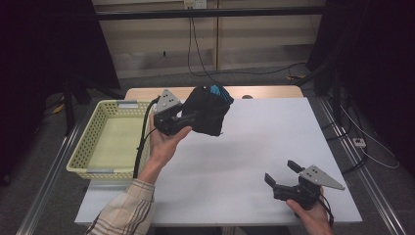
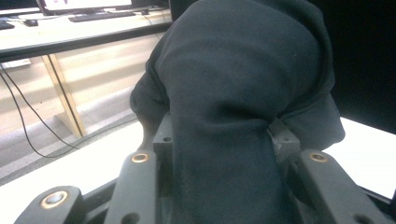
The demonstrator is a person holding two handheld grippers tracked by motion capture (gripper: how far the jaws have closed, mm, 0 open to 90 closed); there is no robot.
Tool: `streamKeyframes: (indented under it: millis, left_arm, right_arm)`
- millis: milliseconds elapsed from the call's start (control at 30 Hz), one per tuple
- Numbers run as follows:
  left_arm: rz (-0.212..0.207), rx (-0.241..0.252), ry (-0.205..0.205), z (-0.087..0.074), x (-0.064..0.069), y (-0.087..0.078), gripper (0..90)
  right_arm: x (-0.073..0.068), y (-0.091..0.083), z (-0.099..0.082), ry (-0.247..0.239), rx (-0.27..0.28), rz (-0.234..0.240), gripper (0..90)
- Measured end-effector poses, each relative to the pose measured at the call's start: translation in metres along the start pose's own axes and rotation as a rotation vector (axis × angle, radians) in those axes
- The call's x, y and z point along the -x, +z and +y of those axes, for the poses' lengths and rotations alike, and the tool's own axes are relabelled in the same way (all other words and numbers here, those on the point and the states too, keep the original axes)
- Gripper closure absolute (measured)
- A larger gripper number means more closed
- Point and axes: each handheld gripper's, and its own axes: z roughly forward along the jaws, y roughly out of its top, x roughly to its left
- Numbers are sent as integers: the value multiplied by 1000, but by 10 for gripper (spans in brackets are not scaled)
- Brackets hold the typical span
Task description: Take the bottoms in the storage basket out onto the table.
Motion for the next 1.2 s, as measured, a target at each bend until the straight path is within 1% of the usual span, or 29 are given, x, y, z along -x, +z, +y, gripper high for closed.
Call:
streamKeyframes:
  millis: [400, 500, 567, 633, 767, 1000, 1200]
  left_arm:
    - [-20, -66, 14, -12, 5, 19, 579]
    - [-19, -76, 11, -15, 5, 23, 579]
    - [-7, -77, 13, -17, 6, 24, 579]
    - [-15, -88, 8, -20, 5, 27, 579]
    - [-11, -114, 2, -25, 3, 32, 578]
    - [-4, -135, -6, -30, 1, 37, 577]
    - [-4, -156, -9, -35, 2, 42, 576]
  right_arm:
    - [0, 0, 0, 2, -2, 1, 38]
    - [0, 0, 0, 1, -1, 1, 38]
    - [0, 0, 0, 2, -1, 3, 38]
    - [0, 0, 0, 0, 0, 2, 38]
    - [0, 0, 0, -1, -1, 3, 38]
    - [1, 0, 0, 0, -1, 3, 38]
    - [0, 0, 0, -1, -1, 3, 38]
